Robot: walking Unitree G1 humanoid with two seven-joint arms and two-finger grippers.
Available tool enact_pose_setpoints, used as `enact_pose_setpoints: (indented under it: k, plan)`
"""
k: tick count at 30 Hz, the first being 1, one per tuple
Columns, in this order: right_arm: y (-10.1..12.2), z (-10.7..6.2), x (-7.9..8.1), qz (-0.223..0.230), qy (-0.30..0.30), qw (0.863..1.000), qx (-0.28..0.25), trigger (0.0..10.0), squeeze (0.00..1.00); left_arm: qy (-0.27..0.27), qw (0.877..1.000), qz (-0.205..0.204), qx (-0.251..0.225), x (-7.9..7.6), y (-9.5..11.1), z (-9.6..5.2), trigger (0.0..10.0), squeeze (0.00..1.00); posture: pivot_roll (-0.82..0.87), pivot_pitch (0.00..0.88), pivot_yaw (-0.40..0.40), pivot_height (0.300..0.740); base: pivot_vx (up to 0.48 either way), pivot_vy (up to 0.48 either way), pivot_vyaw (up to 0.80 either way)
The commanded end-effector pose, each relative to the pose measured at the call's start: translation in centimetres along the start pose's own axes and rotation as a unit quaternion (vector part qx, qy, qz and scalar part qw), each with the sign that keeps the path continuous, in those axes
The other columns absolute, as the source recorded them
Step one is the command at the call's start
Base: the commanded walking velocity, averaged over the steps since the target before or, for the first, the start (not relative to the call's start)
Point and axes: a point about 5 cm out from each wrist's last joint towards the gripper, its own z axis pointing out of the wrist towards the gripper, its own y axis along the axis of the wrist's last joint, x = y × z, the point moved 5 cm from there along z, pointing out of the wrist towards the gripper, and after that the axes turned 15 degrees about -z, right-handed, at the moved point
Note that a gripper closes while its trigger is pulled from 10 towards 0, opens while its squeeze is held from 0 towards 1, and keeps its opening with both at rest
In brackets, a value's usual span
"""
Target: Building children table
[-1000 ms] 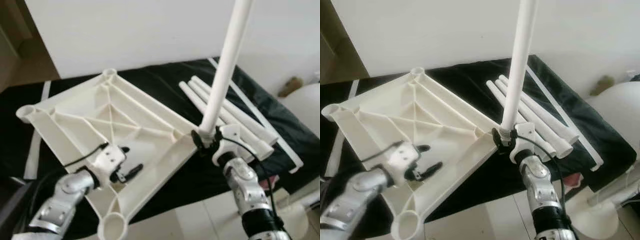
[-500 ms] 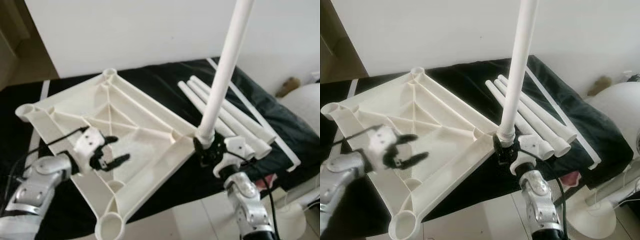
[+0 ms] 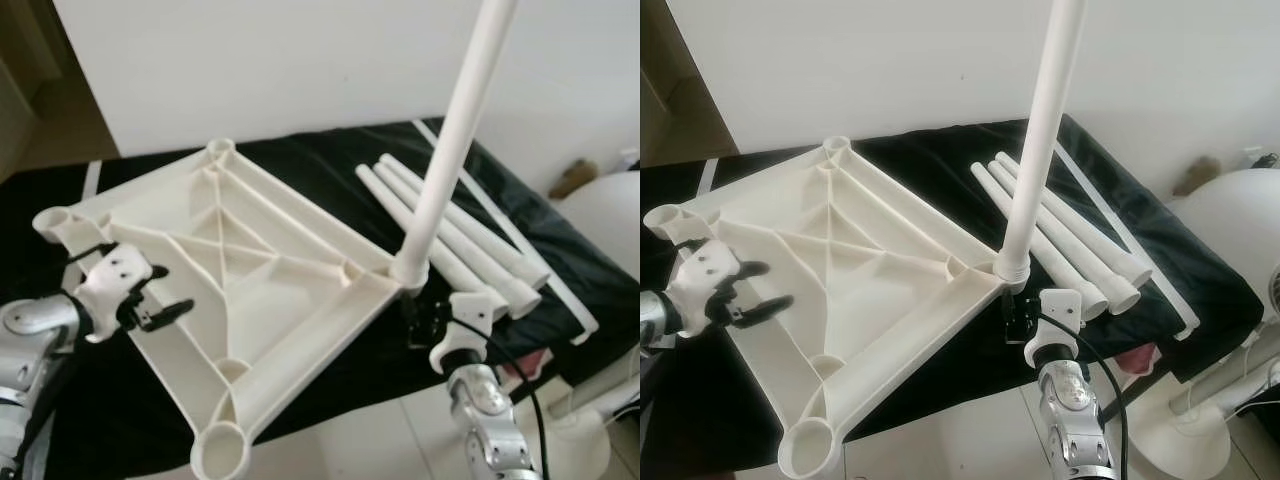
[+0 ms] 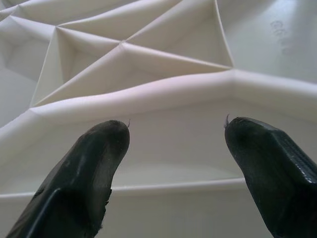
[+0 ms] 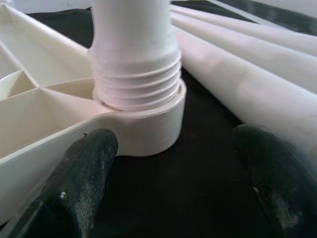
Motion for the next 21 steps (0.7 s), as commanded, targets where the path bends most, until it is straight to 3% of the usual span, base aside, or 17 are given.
enact_pose_setpoints:
  k: [1,9,15,17,21]
  plan:
    - [-0.3,-0.3,0.1,0.008,-0.002,1.0,0.01,10.0,0.0,0.0,0.999,0.017,0.029,0.3,-1.0,-0.4,10.0,0.0,-0.01,0.024,-0.003,0.74,0.0,0.0,0.0]
    - [-0.4,-0.2,0.7,0.012,-0.001,1.0,0.018,10.0,0.0,-0.007,0.998,0.017,0.062,0.0,-2.8,-0.9,10.0,0.0,-0.01,0.035,-0.004,0.74,0.0,0.0,0.0]
    - [-0.6,0.4,0.6,0.014,0.0,1.0,0.028,10.0,0.0,-0.059,0.995,0.014,0.08,-2.1,-3.8,-1.0,10.0,0.0,0.0,0.04,-0.004,0.74,0.0,0.0,0.0]
    - [-0.9,1.4,0.7,0.007,0.005,0.999,0.044,10.0,0.0,-0.084,0.994,0.006,0.074,-3.5,-3.6,-0.5,10.0,0.0,0.0,0.045,-0.003,0.74,0.0,0.0,0.0]
    - [-1.0,2.2,1.0,0.002,0.016,0.998,0.055,10.0,0.0,-0.098,0.993,0.001,0.065,-4.3,-3.3,0.0,10.0,0.0,0.0,0.048,-0.001,0.74,0.0,0.0,0.0]
